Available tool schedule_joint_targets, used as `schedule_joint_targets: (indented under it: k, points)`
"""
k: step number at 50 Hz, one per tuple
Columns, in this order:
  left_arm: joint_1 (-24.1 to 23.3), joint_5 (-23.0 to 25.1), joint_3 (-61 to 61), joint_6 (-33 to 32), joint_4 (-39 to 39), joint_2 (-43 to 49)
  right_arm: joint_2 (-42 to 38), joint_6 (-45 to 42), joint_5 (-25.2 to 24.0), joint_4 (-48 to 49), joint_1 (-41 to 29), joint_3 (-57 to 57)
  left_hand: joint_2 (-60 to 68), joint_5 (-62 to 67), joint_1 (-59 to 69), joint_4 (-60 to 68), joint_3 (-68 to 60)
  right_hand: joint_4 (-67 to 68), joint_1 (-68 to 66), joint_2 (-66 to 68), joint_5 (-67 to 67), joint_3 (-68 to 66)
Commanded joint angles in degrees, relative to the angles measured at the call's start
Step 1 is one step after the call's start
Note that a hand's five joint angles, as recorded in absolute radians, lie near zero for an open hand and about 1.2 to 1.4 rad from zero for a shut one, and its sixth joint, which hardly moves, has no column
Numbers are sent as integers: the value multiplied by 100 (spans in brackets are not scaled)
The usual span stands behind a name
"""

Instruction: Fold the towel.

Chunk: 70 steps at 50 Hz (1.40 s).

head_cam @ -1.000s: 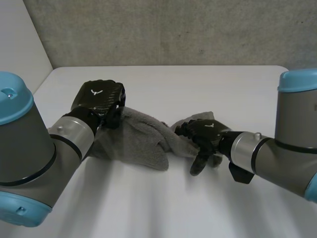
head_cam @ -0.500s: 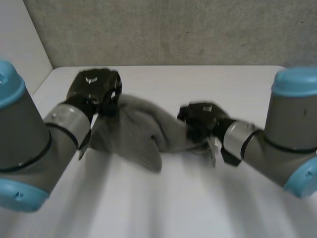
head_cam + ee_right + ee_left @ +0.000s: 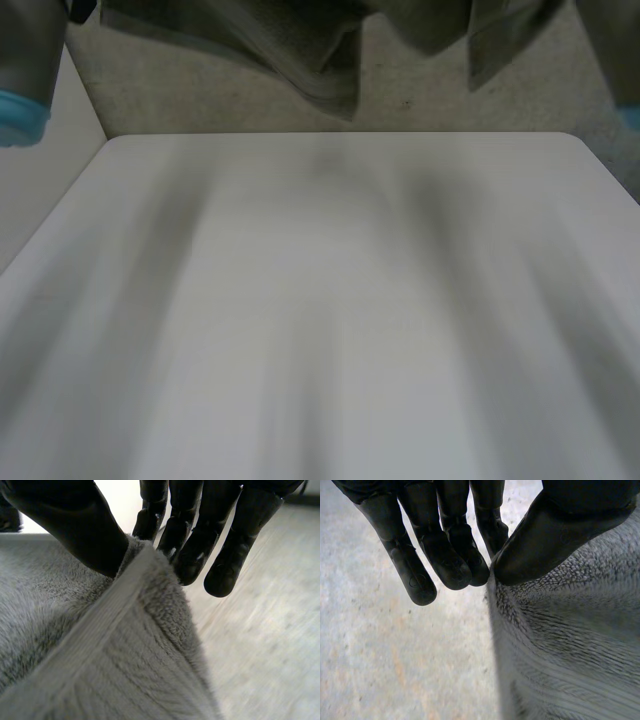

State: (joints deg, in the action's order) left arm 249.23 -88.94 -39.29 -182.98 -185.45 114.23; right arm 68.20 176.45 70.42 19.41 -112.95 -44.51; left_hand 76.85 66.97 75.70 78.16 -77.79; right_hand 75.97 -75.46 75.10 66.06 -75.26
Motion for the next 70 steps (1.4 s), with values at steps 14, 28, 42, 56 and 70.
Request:
schedule_joint_targets:
  k: [14,28,42,56,70]
  points:
    - [143,1195,-4483,-27,-483,-384,-105,-1280,-591,-1985,-43,-2290,315,303,430,184,-221,403,-454,490,394,-474]
    - [231,1177,-4790,25,-641,-551,-615,-1342,-450,-2670,27,-2211,315,303,430,184,-221,-584,533,-497,-593,512]
    - [389,1160,-4913,43,-773,-542,-984,-1544,-125,-2714,264,-2607,315,303,430,184,-221,-5697,5647,-5610,-5706,5626]
    - [600,1169,-4957,43,-773,-533,-1222,-2659,534,-2732,941,-2045,315,303,430,184,-221,-6219,6168,-6132,-6228,6147]
    - [398,1169,-4913,52,-773,-551,-439,-2238,490,-2996,590,-2800,315,303,430,184,-221,-6118,6067,-6031,-6127,6046]
